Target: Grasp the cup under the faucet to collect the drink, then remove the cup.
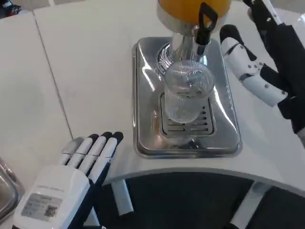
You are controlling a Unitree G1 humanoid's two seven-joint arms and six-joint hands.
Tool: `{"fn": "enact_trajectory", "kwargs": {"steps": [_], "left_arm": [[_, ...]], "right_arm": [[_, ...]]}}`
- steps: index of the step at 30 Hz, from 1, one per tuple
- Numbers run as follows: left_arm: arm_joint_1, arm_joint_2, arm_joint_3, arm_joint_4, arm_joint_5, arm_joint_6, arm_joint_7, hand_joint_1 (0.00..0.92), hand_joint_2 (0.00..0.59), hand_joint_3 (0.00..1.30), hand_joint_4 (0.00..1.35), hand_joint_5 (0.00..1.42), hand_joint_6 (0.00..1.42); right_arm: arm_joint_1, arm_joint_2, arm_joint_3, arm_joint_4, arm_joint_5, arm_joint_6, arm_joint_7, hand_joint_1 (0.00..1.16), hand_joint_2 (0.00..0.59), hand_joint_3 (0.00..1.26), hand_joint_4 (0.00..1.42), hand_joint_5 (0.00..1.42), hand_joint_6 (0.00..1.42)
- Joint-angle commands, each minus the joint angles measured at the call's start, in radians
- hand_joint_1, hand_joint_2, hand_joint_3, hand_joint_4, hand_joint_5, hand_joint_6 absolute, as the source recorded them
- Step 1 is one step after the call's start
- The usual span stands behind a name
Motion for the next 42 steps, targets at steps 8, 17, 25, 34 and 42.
{"fn": "enact_trajectory", "kwargs": {"steps": [8,17,25,34,42], "left_arm": [[0.010,-0.003,0.020,0.010,-0.007,0.004,-0.011,0.088,0.051,0.00,0.00,0.05,0.06],[-0.001,-0.006,0.022,0.016,-0.010,0.001,-0.013,0.079,0.045,0.00,0.00,0.05,0.06],[-0.004,-0.003,0.025,0.020,-0.015,-0.002,-0.013,0.073,0.045,0.00,0.00,0.05,0.06],[0.007,0.001,0.034,0.017,-0.020,-0.012,-0.005,0.073,0.045,0.00,0.00,0.05,0.06],[0.008,-0.004,0.037,0.017,-0.025,-0.015,-0.002,0.073,0.045,0.00,0.00,0.05,0.06]], "right_arm": [[-0.035,0.009,0.060,0.070,0.016,-0.017,-0.016,0.34,0.569,0.00,0.00,0.00,0.00],[-0.059,-0.007,0.071,0.066,0.039,0.023,0.026,0.33,0.567,0.00,0.00,0.00,0.00],[-0.053,-0.024,0.067,0.058,0.058,0.050,0.051,0.32,0.573,0.00,0.00,0.00,0.00],[-0.047,-0.028,0.082,0.045,0.065,0.061,0.056,0.31,0.570,0.00,0.00,0.00,0.00],[-0.078,-0.076,0.108,0.044,0.033,0.090,0.089,0.15,0.533,0.00,0.00,0.00,0.00]]}}
